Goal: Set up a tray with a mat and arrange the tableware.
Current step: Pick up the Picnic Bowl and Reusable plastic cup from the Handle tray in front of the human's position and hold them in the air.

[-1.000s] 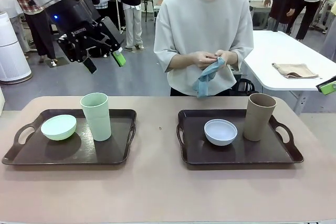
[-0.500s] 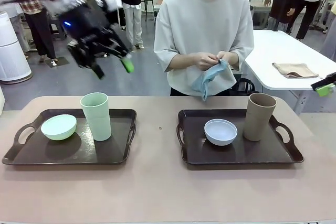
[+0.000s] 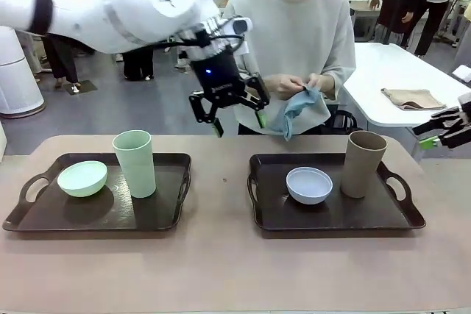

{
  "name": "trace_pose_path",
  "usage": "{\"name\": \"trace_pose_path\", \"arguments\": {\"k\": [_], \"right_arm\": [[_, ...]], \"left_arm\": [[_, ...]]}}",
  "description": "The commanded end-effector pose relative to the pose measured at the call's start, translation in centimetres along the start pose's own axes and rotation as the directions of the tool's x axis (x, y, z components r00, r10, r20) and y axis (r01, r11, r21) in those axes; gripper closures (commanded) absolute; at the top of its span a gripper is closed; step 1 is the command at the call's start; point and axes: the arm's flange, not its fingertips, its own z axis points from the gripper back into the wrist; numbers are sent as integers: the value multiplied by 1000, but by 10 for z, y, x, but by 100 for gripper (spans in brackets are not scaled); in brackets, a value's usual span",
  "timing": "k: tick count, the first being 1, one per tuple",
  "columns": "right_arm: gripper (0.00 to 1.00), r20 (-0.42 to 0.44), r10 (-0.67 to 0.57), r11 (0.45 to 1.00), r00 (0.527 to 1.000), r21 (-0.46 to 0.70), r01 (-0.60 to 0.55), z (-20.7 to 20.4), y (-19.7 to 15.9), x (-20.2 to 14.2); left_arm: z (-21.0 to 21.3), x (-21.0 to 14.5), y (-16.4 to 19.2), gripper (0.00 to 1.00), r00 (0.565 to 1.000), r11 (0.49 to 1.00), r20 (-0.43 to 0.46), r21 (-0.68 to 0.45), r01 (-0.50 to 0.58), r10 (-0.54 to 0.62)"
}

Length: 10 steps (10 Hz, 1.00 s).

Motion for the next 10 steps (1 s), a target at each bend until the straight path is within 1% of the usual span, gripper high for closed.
{"name": "trace_pose_path", "arguments": {"k": [1,3,4,7,8,9,10], "right_arm": [[0,-9,79,994,997,80,-78,-16,1,6],[0,-30,198,954,980,235,-186,-25,14,6],[0,-39,223,942,974,265,-205,-25,15,4],[0,-9,228,930,974,299,-215,-26,16,4],[0,-13,155,961,988,233,-148,-24,15,9],[0,-24,211,940,977,280,-196,-29,24,4],[0,-24,211,940,977,280,-196,-29,24,4]], "left_arm": [[-14,19,-26,0,997,993,53,102,-55,50],[-36,29,-38,0,997,986,42,151,-68,63],[-45,34,-42,0,997,984,42,160,-77,71],[-58,37,-48,0,996,984,27,158,-83,79],[-60,30,-40,0,998,988,28,141,-59,56],[-60,30,-40,0,998,988,28,141,-59,56],[-60,30,-40,0,998,988,28,141,-59,56]]}}
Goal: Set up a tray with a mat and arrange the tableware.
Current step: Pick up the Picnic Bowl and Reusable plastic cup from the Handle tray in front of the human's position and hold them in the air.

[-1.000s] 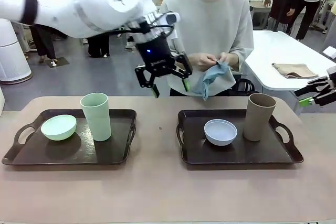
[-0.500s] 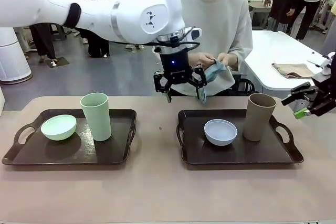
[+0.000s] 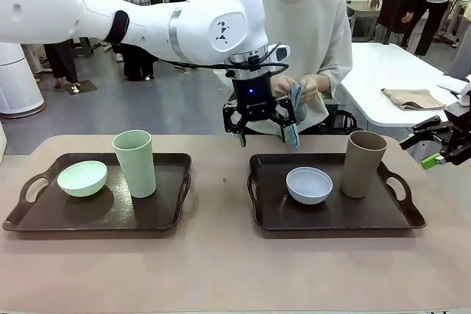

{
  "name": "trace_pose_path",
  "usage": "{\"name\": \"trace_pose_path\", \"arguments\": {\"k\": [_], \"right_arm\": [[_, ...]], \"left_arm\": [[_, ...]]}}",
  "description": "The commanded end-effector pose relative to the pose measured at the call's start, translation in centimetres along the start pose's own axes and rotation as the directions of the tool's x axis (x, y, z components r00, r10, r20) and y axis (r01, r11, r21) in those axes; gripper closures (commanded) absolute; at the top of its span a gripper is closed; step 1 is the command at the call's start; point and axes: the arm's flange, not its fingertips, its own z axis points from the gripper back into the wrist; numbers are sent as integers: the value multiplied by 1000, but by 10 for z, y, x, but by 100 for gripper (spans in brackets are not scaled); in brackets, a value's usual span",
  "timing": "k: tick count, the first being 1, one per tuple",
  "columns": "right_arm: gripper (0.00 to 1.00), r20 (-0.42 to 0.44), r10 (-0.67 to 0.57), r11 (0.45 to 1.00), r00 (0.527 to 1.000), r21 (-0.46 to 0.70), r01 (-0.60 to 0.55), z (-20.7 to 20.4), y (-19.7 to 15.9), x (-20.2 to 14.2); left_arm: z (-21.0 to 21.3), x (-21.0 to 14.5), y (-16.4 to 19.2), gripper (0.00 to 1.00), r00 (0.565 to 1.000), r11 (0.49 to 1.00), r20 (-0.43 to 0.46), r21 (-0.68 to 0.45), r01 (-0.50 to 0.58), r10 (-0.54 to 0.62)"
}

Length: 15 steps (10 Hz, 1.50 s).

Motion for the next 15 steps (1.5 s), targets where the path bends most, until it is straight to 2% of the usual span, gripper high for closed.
{"name": "trace_pose_path", "arguments": {"k": [1,3,4,5,6,9,12,15], "right_arm": [[0,-3,8,1000,1000,11,-8,-4,1,0],[0,-1,2,1000,1000,2,-2,-1,0,1],[0,-26,42,999,999,16,-41,-9,-13,-1],[0,-17,128,991,992,33,-127,-15,-25,-7],[0,-3,181,983,983,-12,-181,-20,-37,-16],[0,0,140,989,990,-52,-140,-33,-50,-23],[0,29,62,998,998,-29,-62,-54,-57,-20],[0,51,52,999,997,-7,-52,-69,-59,-19]], "left_arm": [[3,-4,2,0,1000,1000,4,0,3,-3],[0,0,0,0,1000,1000,1,0,-1,1],[-12,7,-6,0,999,999,-21,19,-26,26],[-24,13,-13,0,998,998,-33,41,-57,58],[-33,13,-21,0,997,993,-20,94,-68,70],[-54,9,-36,0,999,988,34,156,3,-8],[-79,20,-52,0,997,984,81,179,-4,-11],[-93,29,-59,0,996,982,90,191,-2,-15]]}}
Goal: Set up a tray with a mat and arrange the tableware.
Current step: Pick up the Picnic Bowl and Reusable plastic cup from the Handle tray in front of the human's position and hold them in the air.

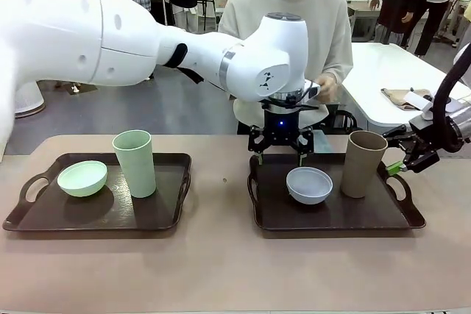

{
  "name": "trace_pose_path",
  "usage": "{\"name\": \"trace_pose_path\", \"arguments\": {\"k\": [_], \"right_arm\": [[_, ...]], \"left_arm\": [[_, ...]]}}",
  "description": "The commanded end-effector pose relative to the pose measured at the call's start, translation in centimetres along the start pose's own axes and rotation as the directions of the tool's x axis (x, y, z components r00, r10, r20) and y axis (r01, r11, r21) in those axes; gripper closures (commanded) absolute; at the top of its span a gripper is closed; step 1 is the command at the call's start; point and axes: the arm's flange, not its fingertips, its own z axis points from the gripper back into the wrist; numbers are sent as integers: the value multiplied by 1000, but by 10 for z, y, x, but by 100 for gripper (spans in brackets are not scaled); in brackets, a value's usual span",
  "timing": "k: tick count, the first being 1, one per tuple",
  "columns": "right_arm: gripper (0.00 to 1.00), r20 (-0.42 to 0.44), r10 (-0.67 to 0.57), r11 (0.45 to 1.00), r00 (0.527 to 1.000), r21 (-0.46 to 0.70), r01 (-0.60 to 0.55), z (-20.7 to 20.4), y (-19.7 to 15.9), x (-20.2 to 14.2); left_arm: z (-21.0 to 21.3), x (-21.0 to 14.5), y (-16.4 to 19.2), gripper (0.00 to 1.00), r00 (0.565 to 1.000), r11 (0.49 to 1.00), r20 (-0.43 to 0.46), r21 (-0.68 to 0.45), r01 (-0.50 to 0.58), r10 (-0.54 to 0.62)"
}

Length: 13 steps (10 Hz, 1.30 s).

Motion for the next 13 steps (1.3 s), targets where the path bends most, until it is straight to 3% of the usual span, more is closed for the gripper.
{"name": "trace_pose_path", "arguments": {"k": [1,7,13], "right_arm": [[0,25,-20,1000,999,22,20,-13,-3,-1],[0,58,19,996,998,81,-24,-41,-5,5],[0,73,-21,996,997,92,14,-76,-26,-6]], "left_arm": [[-3,10,-10,0,999,999,43,40,-30,28],[-25,30,-17,0,997,996,28,52,-76,74],[-49,18,-24,0,995,997,-72,-32,-75,72]]}}
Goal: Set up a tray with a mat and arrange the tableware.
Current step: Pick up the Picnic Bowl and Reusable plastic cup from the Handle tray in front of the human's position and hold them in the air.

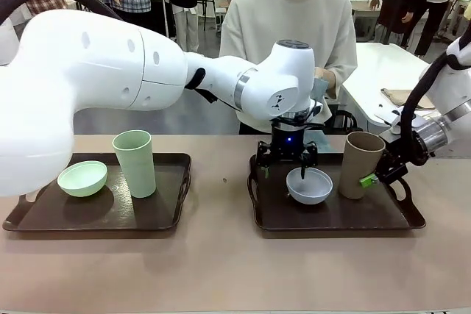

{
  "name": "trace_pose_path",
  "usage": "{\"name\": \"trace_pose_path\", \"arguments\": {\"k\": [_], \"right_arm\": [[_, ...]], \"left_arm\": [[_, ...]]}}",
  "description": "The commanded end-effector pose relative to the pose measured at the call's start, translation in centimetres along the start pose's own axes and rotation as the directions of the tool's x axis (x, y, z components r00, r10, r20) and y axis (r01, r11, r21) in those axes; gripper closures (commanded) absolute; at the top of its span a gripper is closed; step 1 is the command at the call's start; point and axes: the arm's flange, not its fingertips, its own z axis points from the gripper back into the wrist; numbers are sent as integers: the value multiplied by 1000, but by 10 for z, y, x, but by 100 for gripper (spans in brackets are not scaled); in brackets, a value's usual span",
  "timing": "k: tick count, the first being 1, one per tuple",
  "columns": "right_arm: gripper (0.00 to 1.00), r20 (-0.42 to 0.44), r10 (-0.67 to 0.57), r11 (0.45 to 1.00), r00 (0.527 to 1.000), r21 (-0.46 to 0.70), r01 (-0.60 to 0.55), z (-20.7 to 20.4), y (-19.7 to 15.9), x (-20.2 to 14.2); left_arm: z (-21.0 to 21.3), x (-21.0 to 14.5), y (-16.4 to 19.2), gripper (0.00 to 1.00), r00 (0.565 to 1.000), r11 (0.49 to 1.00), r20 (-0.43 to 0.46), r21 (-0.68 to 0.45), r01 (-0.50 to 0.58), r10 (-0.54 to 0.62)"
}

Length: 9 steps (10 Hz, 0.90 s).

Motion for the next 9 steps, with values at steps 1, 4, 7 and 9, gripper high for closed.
{"name": "trace_pose_path", "arguments": {"k": [1,4,7,9], "right_arm": [[0,5,-1,1000,1000,-20,1,-3,-11,1],[7,9,47,999,999,19,-47,0,-9,-2],[100,16,55,998,998,30,-55,0,-10,-3],[100,16,56,998,998,35,-56,1,-10,-3]], "left_arm": [[5,1,-6,0,999,998,-46,-60,1,-4],[-7,-4,-7,0,991,996,-129,-84,29,-40],[-8,-7,-6,81,990,996,-132,-74,48,-58],[-7,-7,-6,100,990,997,-129,-64,48,-56]]}}
